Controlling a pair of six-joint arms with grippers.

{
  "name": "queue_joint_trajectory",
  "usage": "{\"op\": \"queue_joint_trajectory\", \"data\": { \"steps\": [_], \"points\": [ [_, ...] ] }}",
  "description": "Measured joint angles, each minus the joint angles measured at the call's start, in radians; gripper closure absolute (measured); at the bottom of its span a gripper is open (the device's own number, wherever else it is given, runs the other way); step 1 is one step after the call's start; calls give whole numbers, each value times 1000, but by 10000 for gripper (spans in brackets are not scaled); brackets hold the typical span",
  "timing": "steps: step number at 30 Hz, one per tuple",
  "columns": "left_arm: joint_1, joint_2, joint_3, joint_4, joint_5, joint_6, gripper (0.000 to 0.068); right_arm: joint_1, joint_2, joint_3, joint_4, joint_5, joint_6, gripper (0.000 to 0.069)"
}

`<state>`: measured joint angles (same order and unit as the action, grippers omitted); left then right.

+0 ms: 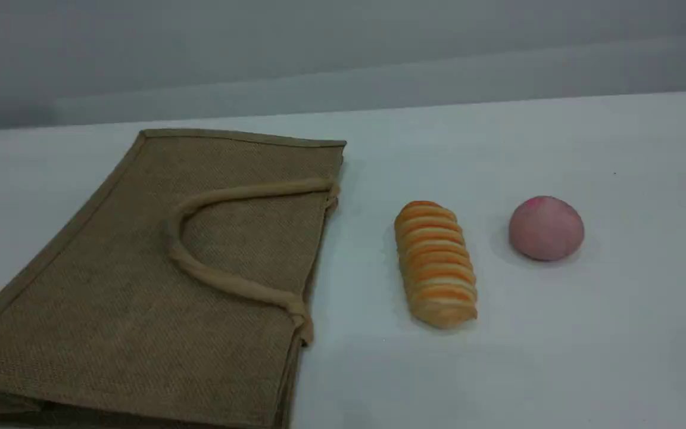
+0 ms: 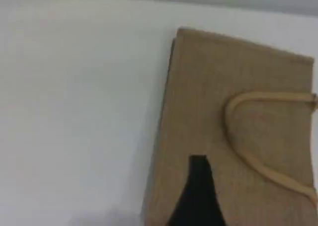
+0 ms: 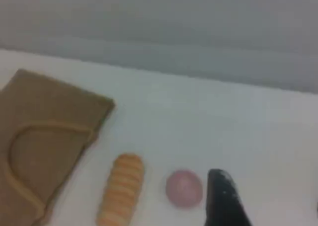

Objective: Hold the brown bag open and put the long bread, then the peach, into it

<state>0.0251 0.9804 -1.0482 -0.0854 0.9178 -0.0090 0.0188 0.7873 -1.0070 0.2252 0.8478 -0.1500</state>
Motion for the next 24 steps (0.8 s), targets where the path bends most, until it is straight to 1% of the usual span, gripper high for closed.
{"op": "queue_joint_trajectory", "data": {
  "steps": [3, 5, 7, 13, 15, 19, 24],
  "points": [
    [0, 124, -30, -3, -8, -19, 163, 0, 85, -36, -4, -9, 0, 348],
    [-3, 203, -46, -21, -9, -39, 163, 0, 140, -54, -4, -13, 0, 348],
    [-20, 267, -61, -46, -9, -40, 163, 0, 190, -62, -4, -13, 0, 348],
    [-77, 439, -115, -45, -42, -35, 163, 0, 316, -68, -8, -39, -1, 348],
    [-94, 486, -129, -44, -48, -49, 163, 0, 348, -68, -10, -40, -2, 348],
    [-126, 582, -162, -45, -55, -56, 163, 0, 389, -68, -16, -40, -2, 348],
    [-164, 701, -187, -44, -88, -99, 163, 0, 393, -68, -20, -40, -1, 348]
  ]
}}
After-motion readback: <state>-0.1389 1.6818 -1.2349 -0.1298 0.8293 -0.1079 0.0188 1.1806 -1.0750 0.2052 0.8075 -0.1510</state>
